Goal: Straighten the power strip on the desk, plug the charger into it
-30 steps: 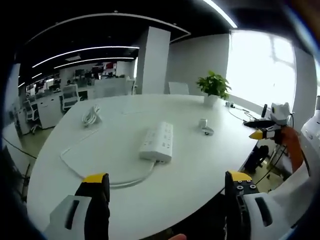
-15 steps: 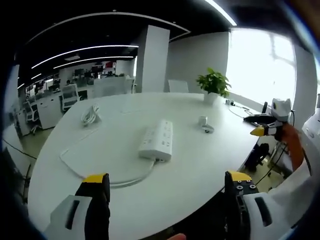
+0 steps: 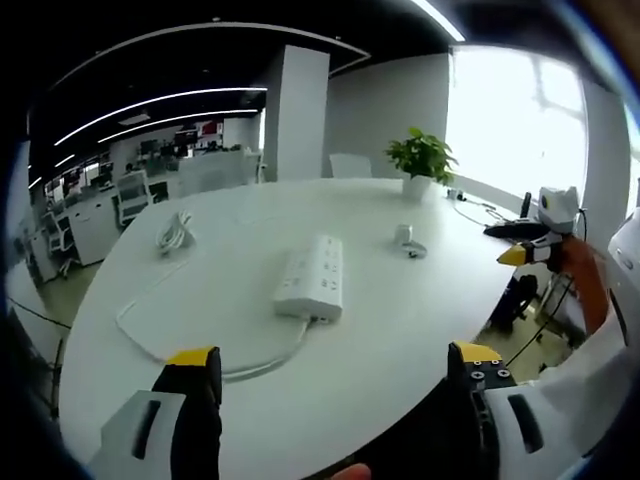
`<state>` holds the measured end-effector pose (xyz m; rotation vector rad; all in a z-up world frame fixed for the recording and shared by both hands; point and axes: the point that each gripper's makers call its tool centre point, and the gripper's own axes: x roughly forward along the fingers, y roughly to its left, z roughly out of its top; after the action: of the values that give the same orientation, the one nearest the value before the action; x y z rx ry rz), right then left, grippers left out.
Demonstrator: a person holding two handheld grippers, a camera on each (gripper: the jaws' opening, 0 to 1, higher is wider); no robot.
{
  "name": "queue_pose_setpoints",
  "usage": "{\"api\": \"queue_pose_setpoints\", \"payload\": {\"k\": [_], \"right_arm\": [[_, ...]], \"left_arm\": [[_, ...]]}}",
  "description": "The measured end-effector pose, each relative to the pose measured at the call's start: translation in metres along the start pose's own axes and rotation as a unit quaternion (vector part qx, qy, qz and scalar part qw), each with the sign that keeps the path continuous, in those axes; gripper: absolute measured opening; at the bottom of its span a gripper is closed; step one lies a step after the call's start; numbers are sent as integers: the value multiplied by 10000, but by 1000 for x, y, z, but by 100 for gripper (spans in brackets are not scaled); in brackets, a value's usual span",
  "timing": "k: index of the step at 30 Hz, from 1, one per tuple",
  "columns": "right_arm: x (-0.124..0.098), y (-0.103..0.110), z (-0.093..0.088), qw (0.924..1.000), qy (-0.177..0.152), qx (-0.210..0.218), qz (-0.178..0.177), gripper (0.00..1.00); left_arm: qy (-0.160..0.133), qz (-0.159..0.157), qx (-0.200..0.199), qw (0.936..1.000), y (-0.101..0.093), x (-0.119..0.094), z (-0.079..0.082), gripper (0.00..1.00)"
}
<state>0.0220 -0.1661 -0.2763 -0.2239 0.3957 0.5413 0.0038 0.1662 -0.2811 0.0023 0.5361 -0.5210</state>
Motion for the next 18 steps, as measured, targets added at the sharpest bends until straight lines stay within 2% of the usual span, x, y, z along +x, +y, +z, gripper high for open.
{"api": "queue_pose_setpoints", "payload": {"k": [10, 18], "right_arm": [[1, 2, 3, 10000, -35, 30, -4, 64], [9, 3, 9, 9999, -77, 90, 60, 67]], "left_arm": [[-35, -232, 100, 9997, -11, 12, 8, 94], [-36, -202, 100, 9997, -7, 19, 11, 94]]}}
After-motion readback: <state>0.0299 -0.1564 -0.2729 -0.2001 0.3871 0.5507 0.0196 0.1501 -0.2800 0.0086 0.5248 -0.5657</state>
